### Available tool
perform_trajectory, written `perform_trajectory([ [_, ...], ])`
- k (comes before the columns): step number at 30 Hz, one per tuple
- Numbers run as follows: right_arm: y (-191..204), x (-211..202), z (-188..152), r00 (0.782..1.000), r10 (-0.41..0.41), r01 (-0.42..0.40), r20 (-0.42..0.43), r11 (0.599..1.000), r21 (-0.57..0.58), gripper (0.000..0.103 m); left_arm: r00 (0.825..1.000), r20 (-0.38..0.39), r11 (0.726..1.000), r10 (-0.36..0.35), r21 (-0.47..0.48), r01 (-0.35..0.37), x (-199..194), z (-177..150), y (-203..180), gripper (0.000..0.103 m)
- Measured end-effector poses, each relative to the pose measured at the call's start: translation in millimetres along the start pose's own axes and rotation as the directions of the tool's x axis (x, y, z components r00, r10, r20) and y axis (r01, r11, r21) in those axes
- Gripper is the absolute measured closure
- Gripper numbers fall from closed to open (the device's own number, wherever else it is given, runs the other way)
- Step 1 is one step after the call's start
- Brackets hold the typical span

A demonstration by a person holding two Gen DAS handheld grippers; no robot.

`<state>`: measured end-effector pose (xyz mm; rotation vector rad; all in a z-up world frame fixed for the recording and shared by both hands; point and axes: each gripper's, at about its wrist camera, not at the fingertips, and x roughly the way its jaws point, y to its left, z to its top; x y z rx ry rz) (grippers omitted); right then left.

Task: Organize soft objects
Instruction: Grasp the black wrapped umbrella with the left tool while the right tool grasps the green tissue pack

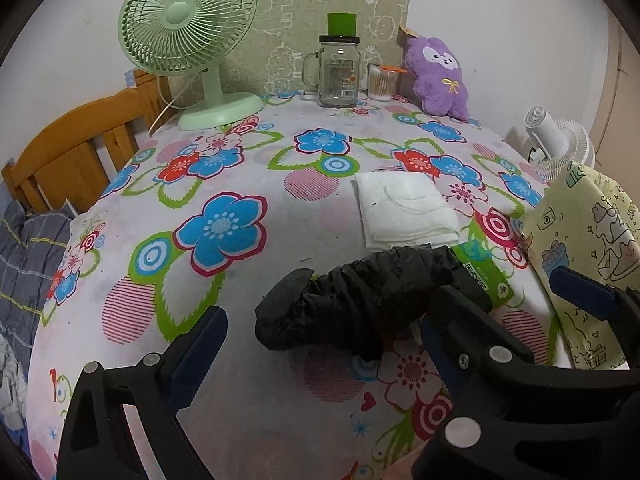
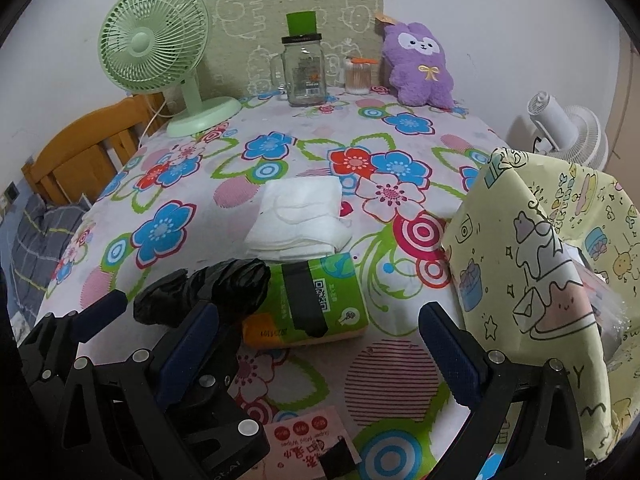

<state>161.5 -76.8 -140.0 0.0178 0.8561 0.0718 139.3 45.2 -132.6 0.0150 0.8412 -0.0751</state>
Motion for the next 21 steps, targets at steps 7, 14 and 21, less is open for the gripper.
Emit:
perform_trajectory([
  [7, 1, 10, 2, 1.000, -0.001, 0.001, -0.017, 1.000, 0.002, 0.001, 0.997, -0.024, 0.998, -0.069, 0.007, 0.069, 6, 0, -1, 0.032],
  [14, 5, 17, 1, 0.999, 0.025, -0.025, -0.036, 1.000, 0.000, 0.001, 0.998, -0.027, 0.998, -0.056, -0.007, 0.056, 5, -4, 6, 0.064],
  [21, 1, 24, 1, 0.998, 0.021, -0.019, -0.058, 1.000, 0.024, 0.002, 0.997, -0.043, 0.996, -0.071, -0.049, 0.068, 9, -7, 16, 0.073],
])
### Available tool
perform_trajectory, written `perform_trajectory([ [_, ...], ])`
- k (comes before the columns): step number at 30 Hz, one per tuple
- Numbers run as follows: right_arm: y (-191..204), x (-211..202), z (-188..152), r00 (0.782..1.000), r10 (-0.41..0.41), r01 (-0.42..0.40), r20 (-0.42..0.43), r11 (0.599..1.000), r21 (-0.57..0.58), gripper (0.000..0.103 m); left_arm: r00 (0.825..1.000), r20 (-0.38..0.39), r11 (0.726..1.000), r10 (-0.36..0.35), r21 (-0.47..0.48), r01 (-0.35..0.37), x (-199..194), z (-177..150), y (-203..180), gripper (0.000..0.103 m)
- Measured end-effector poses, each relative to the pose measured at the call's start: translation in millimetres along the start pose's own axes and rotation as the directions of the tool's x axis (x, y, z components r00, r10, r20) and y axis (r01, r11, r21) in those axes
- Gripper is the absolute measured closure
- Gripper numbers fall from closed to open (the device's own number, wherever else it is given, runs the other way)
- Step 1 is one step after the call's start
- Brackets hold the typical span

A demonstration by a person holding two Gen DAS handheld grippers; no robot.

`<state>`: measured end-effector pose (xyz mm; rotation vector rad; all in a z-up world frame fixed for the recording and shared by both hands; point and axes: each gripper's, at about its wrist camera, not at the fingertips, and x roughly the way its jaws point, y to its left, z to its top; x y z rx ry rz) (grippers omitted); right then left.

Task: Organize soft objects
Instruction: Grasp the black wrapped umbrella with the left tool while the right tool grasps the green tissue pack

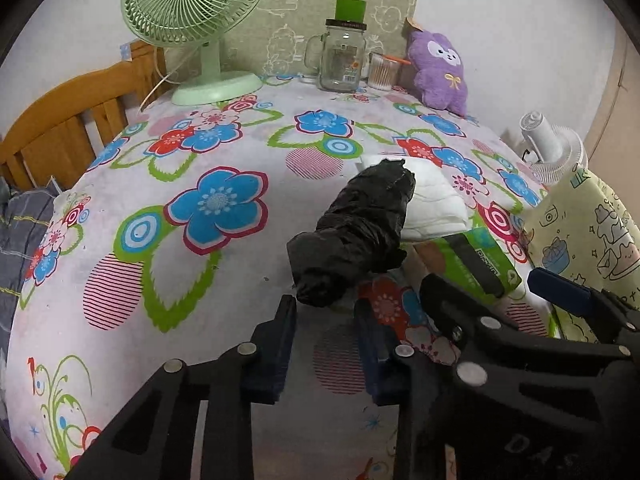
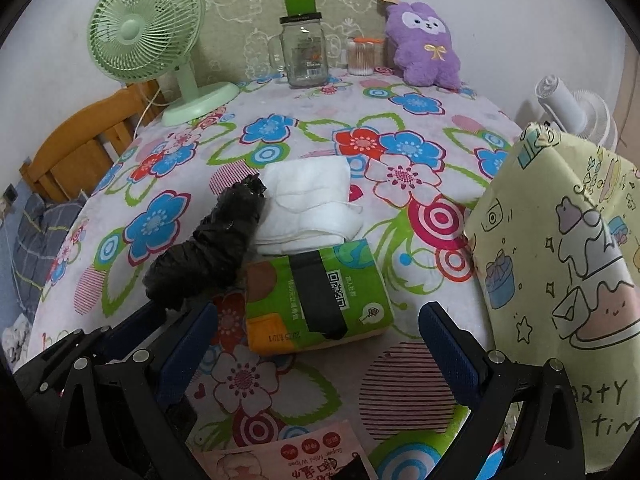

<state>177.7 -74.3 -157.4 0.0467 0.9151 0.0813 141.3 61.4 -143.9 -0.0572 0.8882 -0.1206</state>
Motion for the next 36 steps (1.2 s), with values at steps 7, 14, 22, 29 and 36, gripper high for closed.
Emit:
perform_trajectory([
  [7, 0, 12, 0, 0.999, 0.002, -0.002, -0.044, 1.000, 0.003, 0.017, 1.000, 0.006, 0.999, 0.029, 0.032, -0.029, 0, -2, -5, 0.073],
  [14, 2, 13, 2, 0.999, -0.021, 0.020, -0.043, 1.000, -0.016, 0.029, 1.000, -0.006, 0.999, 0.029, 0.026, -0.029, 1, -1, -6, 0.062],
  [22, -9, 2, 5, 0.999, -0.043, 0.043, -0.025, 0.999, 0.012, 0.030, 0.998, 0.031, 0.998, 0.050, 0.027, -0.051, -3, 4, -6, 0.041],
  [29, -18, -6, 12, 0.998, -0.061, 0.061, 0.005, 0.997, 0.048, 0.030, 0.997, 0.059, 0.998, 0.041, 0.045, -0.044, -4, 14, -14, 0.041],
  [36, -17, -4, 17, 0.998, -0.055, 0.055, 0.008, 0.997, 0.058, 0.030, 0.999, 0.031, 0.999, 0.016, 0.045, -0.017, 7, 22, -15, 0.059],
])
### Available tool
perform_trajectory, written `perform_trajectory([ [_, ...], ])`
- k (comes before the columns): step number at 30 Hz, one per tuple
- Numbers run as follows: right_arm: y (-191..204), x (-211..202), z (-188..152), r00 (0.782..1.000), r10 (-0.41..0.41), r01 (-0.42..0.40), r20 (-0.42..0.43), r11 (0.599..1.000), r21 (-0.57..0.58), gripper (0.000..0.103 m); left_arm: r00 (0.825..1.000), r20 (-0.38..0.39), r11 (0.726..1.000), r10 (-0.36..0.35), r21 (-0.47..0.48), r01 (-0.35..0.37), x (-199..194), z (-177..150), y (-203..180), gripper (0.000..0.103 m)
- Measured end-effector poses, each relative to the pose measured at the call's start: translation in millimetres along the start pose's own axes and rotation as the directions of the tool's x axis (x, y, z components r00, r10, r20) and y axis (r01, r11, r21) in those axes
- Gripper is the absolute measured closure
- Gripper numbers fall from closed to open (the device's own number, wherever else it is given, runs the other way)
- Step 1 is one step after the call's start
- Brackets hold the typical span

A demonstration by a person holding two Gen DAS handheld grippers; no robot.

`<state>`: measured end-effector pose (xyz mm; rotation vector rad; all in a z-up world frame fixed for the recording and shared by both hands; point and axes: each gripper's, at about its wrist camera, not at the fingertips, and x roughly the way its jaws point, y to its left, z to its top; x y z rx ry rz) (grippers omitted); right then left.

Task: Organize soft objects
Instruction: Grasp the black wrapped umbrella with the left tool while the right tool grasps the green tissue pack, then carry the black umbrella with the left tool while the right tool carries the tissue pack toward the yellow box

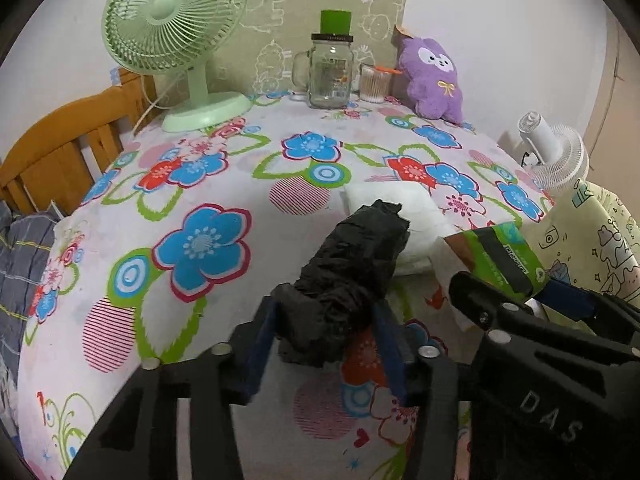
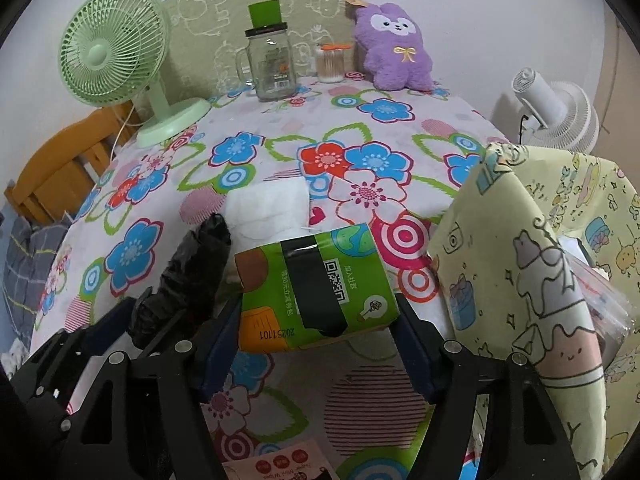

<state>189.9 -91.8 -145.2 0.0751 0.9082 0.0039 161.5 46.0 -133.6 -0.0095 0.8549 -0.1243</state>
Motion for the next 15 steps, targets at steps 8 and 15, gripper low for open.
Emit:
perform_trajectory([
  [8, 0, 5, 0, 1.000, 0.005, -0.005, -0.013, 1.000, 0.013, 0.030, 1.000, 0.008, 1.000, -0.012, 0.024, 0.012, -4, -3, -5, 0.069],
  [15, 2, -5, -2, 1.000, 0.012, -0.012, 0.004, 1.000, 0.002, 0.029, 1.000, 0.020, 1.000, -0.011, 0.008, 0.011, -16, -6, -6, 0.069],
])
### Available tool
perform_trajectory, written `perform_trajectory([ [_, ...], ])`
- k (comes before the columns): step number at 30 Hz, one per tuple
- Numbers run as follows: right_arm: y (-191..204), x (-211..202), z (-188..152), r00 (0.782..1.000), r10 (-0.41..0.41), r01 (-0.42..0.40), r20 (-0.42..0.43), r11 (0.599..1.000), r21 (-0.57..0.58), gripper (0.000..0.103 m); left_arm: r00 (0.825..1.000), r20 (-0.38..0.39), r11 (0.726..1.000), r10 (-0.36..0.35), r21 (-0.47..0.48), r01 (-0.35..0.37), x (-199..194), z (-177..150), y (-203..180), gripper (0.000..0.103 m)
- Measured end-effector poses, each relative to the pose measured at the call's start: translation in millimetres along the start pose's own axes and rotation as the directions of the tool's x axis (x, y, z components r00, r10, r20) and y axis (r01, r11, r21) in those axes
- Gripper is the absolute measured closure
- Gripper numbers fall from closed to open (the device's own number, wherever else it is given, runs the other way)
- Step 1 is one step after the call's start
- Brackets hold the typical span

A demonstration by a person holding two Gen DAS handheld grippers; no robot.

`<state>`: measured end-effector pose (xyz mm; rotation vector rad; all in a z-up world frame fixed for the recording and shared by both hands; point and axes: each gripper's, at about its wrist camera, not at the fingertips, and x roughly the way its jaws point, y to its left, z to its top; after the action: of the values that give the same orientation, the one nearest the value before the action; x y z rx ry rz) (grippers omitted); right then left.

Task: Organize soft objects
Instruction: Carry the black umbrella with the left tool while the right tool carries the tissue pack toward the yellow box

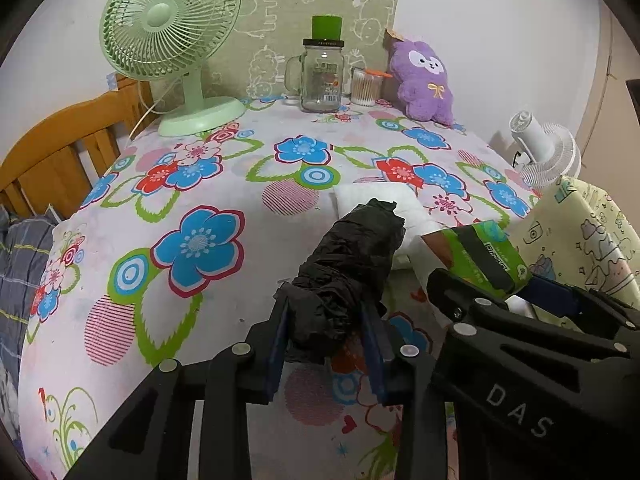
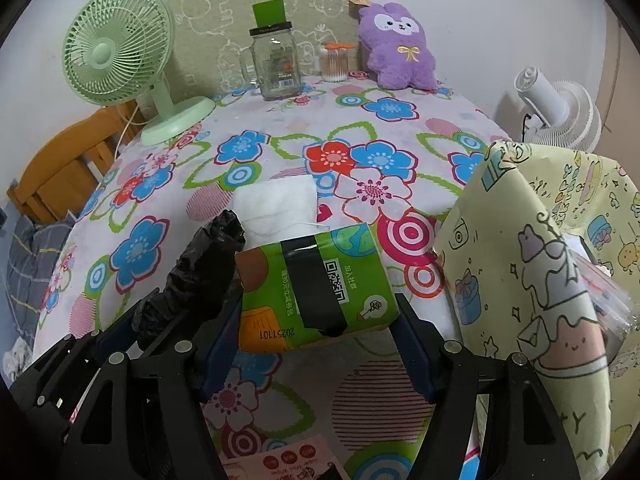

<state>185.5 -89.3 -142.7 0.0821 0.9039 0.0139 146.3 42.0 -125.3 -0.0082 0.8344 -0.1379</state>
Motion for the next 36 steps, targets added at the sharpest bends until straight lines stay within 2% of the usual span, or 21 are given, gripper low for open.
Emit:
perform_trajectory([
  [18, 6, -43, -17, 0.998, 0.017, -0.014, 0.067, 0.999, -0.043, 0.029, 0.999, 0.032, 0.999, 0.014, -0.039, -0.013, -38, -14, -10, 0.069],
  [36, 5, -91, -27, 0.989, 0.036, -0.027, 0.143, 0.998, -0.063, 0.029, 0.994, 0.102, 0.997, 0.040, -0.064, -0.033, -82, -21, -21, 0.069],
])
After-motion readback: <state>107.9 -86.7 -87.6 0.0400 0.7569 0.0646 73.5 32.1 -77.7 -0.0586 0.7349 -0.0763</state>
